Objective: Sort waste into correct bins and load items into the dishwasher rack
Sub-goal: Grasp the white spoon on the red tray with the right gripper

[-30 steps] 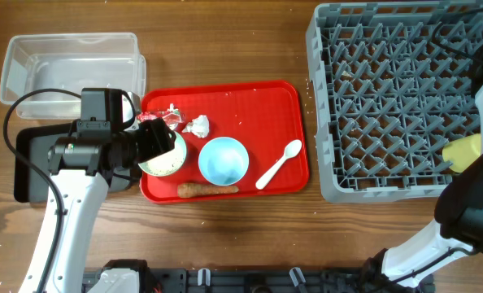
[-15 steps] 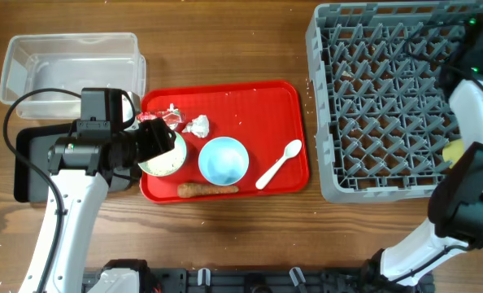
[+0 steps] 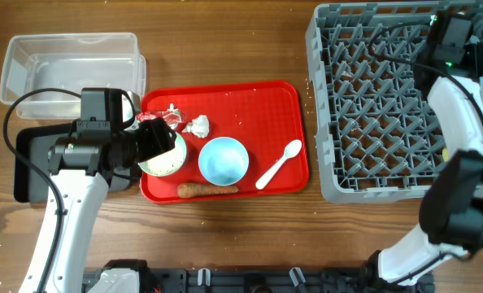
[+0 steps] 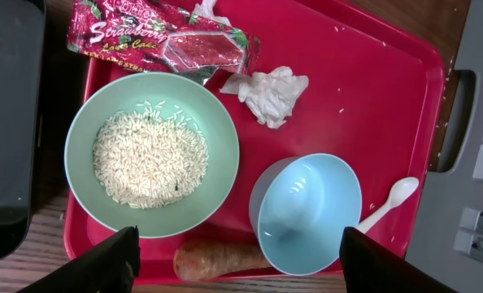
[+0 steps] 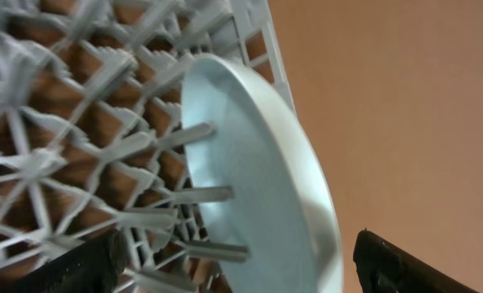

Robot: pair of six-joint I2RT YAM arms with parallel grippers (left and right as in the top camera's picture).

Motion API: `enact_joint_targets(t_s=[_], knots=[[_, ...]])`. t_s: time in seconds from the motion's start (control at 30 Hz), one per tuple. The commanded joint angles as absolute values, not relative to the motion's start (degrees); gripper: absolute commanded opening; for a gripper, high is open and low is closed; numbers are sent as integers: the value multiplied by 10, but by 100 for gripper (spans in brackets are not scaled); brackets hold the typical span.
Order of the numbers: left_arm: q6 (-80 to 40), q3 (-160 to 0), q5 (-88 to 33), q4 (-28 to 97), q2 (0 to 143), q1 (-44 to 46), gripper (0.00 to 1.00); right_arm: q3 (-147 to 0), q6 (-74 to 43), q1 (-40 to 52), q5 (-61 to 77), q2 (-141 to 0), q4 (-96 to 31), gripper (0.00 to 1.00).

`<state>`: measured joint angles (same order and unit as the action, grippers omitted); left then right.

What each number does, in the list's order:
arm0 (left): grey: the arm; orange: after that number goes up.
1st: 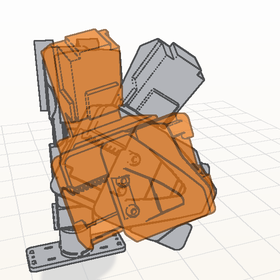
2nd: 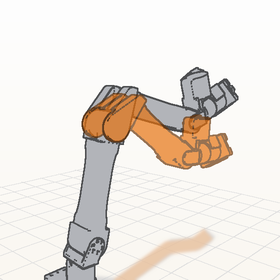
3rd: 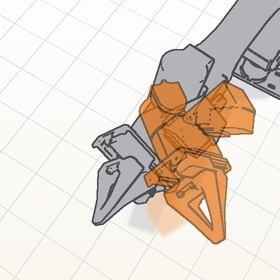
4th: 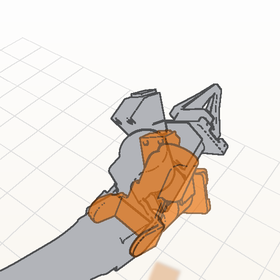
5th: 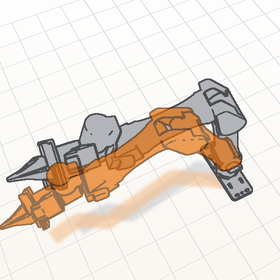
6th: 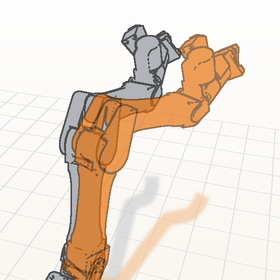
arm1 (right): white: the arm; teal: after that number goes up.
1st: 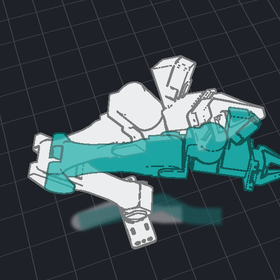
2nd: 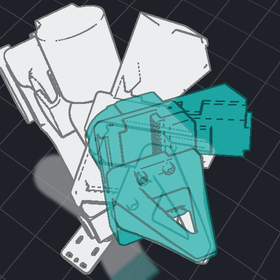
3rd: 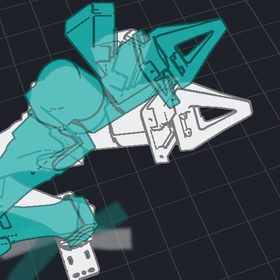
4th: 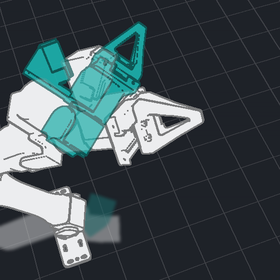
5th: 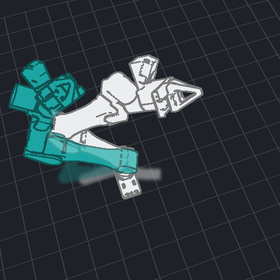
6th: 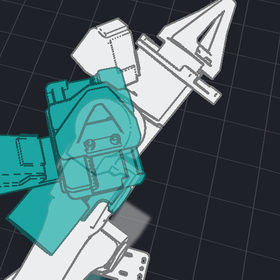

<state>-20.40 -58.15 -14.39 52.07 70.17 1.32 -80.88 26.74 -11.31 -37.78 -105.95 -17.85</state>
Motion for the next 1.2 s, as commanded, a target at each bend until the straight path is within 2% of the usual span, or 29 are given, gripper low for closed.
enact_joint_targets(t_s=[0.0, 0.17, 0.33, 0.53, 0.63, 0.7, 0.87, 1.17], knots=[[-203, -589, -138, 517, 698, 8, 79, -810, 253, -94, -248, -976, -216, 92], [-203, -589, -138, 515, 698, 8, 80, -810, 208, -37, -109, -928, -311, 92], [-203, -589, -138, 515, 698, 8, 83, -810, 71, 62, -10, -918, -435, 91], [-203, -589, -138, 515, 698, 8, 83, -810, -187, 203, 12, -921, -562, 92], [-203, -589, -138, 515, 698, 8, 83, -810, -288, 266, 24, -931, -580, 94], [-203, -589, -138, 515, 698, 8, 83, -810, -351, 303, 13, -942, -591, 100], [-203, -589, -138, 519, 698, 8, 84, -809, -502, 364, 1, -988, -603, 100], [-203, -589, -138, 520, 698, 8, 84, -777, -543, 365, 1, -1066, -588, 100]])
